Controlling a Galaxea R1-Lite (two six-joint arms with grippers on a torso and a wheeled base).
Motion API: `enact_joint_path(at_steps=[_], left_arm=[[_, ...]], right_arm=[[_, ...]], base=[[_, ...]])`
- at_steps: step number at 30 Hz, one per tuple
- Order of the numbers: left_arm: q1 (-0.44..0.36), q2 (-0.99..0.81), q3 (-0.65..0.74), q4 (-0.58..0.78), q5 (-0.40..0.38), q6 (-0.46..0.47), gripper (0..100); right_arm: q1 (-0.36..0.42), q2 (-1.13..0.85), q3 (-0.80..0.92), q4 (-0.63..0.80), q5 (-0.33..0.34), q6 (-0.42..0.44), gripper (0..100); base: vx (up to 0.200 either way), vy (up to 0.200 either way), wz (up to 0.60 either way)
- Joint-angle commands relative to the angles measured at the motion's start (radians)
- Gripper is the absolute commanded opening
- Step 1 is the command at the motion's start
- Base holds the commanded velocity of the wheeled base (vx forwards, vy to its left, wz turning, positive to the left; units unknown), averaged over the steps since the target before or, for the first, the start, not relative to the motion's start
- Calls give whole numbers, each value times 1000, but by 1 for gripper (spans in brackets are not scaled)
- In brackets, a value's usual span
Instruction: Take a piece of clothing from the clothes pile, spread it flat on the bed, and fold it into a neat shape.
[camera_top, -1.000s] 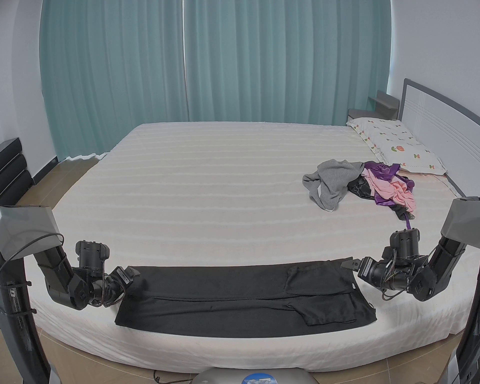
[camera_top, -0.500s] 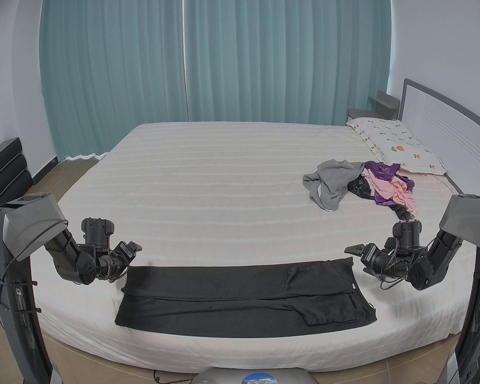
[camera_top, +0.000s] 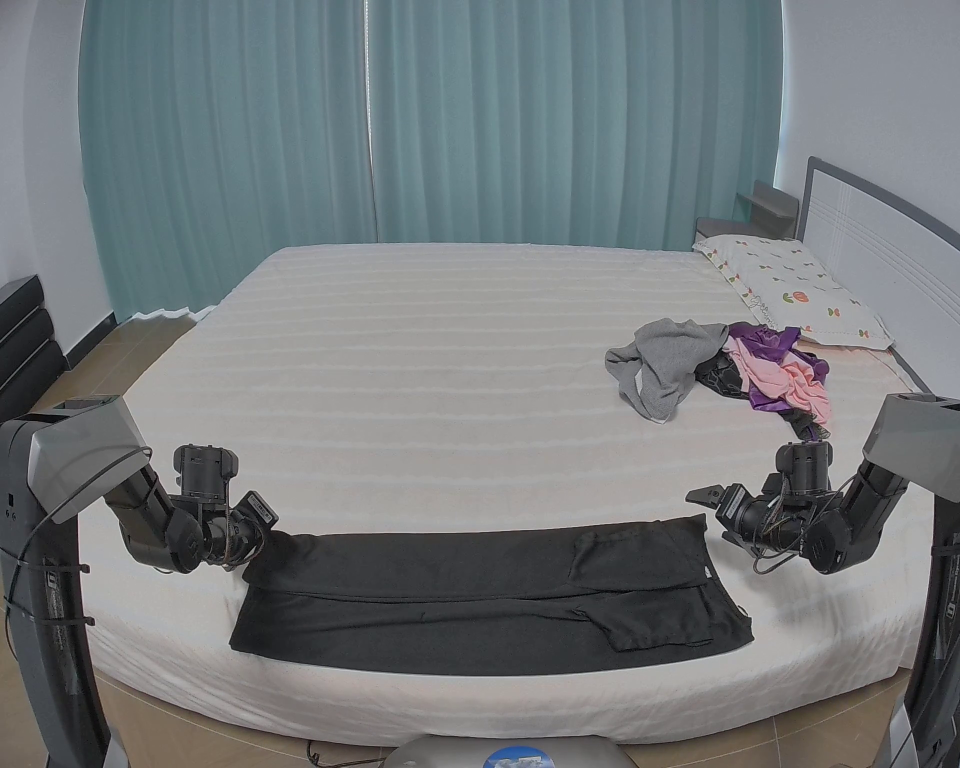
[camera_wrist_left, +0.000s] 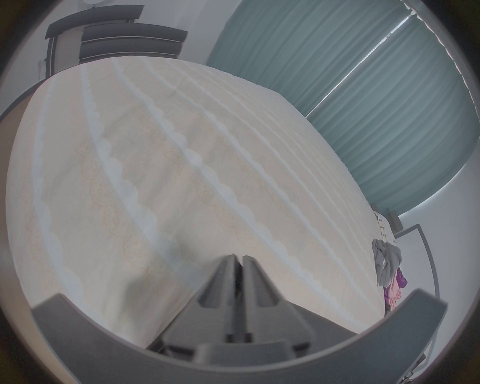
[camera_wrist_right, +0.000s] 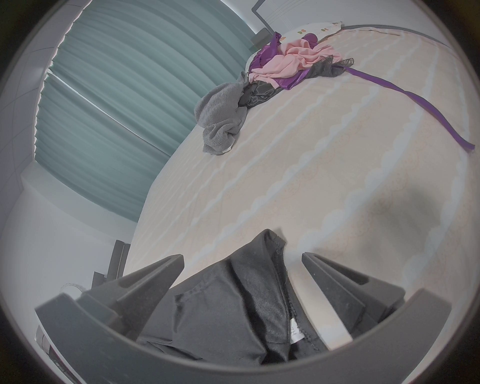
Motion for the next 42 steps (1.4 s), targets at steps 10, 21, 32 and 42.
enact_joint_path(at_steps=[10, 21, 32, 42], left_arm=[[24, 5, -3, -11, 3, -45, 0], [24, 11, -14, -12, 1, -45, 0], [24, 10, -14, -11, -3, -46, 100], [59, -12, -12, -14, -75, -46, 100]], right_arm=[[2, 124, -114, 3, -8, -9, 0], [-35, 127, -139, -6, -11, 0, 0], [-35, 128, -130, -11, -8, 2, 100], [-75, 78, -102, -9, 50, 103, 100]], base=[[0, 0, 0], [0, 0, 0], [0, 0, 0], [0, 0, 0]])
